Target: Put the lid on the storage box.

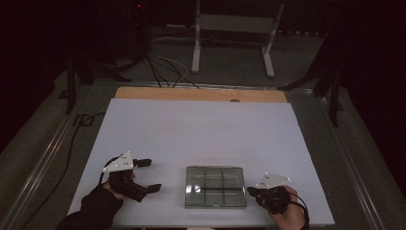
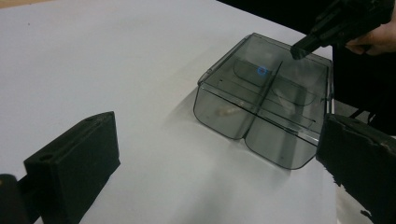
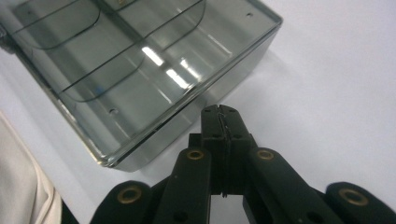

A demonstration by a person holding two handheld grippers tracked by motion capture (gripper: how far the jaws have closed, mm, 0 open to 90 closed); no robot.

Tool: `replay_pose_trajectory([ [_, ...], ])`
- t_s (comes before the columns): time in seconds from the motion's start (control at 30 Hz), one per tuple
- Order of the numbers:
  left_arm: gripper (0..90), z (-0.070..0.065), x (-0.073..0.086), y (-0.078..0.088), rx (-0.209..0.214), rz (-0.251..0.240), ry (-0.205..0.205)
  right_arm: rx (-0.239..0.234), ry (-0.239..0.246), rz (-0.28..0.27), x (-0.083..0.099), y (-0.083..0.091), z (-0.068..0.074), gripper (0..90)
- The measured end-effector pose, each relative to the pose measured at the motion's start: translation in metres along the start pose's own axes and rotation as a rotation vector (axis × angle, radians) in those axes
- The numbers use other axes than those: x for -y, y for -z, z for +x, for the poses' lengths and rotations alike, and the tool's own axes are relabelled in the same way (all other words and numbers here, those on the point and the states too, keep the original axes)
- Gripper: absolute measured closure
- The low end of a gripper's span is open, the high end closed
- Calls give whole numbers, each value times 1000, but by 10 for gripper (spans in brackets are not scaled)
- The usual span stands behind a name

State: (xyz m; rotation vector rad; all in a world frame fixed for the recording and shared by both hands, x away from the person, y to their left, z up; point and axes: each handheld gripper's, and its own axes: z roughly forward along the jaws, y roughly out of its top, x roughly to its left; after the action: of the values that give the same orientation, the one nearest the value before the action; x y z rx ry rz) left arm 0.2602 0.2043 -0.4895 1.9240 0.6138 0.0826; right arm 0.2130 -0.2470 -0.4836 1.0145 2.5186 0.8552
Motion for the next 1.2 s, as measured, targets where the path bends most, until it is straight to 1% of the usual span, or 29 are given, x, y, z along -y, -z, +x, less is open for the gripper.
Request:
replay_pose_trajectory([
  [0.03, 5, 0, 0, 0, 0, 0, -1, 1, -4, -5, 0, 1, -1, 900],
  [0.13, 6, 1, 0, 1, -1, -6, 2, -5, -35, -40, -1, 3, -8, 900],
  [0.23, 5, 0, -1, 2, -12, -9, -1, -26, -58, -66, -3, 4, -15, 900],
  [0.27, 6, 0, -1, 2, -8, -8, -3, -38, -69, -80, -4, 3, -17, 900],
  [0.3, 6, 0, -1, 2, -7, -7, -4, -57, -79, -89, -5, 2, -20, 868],
  [0.37, 5, 0, -1, 2, -4, -8, -3, -52, -83, -118, -7, 2, -23, 789],
  [0.4, 5, 0, -1, 2, -2, -8, -3, -61, -97, -139, -9, 3, -25, 748],
  [0.47, 5, 0, -1, 2, -2, -9, -3, -94, -126, -195, -11, 6, -28, 650],
  [0.5, 6, 0, -1, 3, -3, -10, -3, -98, -130, -210, -12, 6, -29, 557],
  [0.57, 5, 0, -1, 3, -1, -14, -1, -109, -137, -231, -13, 6, -32, 453],
  [0.6, 6, 0, -1, 3, -3, -14, 0, -116, -143, -244, -14, 6, -33, 366],
  [0.63, 5, 1, -1, 3, -2, -15, -2, -136, -148, -258, -14, 7, -34, 289],
  [0.67, 6, 1, -1, 3, 1, -16, -1, -151, -156, -274, -15, 8, -35, 233],
  [0.7, 5, 1, -1, 3, 1, -16, 1, -173, -146, -293, -14, 9, -37, 151],
  [0.73, 6, 1, -1, 2, -1, -12, -1, -206, -140, -309, -14, 10, -39, 118],
  [0.77, 6, 1, -1, 2, -1, -12, -2, -221, -142, -324, -14, 11, -41, 101],
  [0.8, 6, 1, 0, 2, -1, -10, -1, -223, -152, -332, -13, 11, -43, 82],
  [0.83, 5, 1, 0, 2, -1, -6, -3, -205, -153, -318, -13, 11, -45, 37],
  [0.87, 6, 1, 0, 2, 1, -6, -5, -192, -142, -298, -13, 11, -47, 42],
  [0.9, 6, 1, 0, 2, 3, -5, -6, -207, -153, -292, -12, 11, -49, 39],
  [0.93, 6, 1, 0, 2, 5, -5, -6, -224, -184, -306, -10, 11, -51, 2],
  [0.97, 6, 1, 0, 2, 5, -3, -7, -248, -204, -308, -8, 11, -53, 0],
  [1.0, 5, 1, 0, 2, 5, -4, -9, -247, -212, -311, -6, 12, -56, 0],
  [1.03, 5, 0, 0, 2, 8, -4, -10, -232, -210, -319, -3, 13, -57, 0],
  [1.1, 5, 0, 0, 2, 6, -5, -11, -224, -215, -302, 1, 13, -61, 0],
  [1.17, 5, 1, 0, 2, 10, -2, -11, -196, -206, -305, 6, 14, -63, 0],
  [1.2, 5, 1, 0, 1, 9, 0, -12, -199, -200, -300, 8, 15, -64, 0],
])
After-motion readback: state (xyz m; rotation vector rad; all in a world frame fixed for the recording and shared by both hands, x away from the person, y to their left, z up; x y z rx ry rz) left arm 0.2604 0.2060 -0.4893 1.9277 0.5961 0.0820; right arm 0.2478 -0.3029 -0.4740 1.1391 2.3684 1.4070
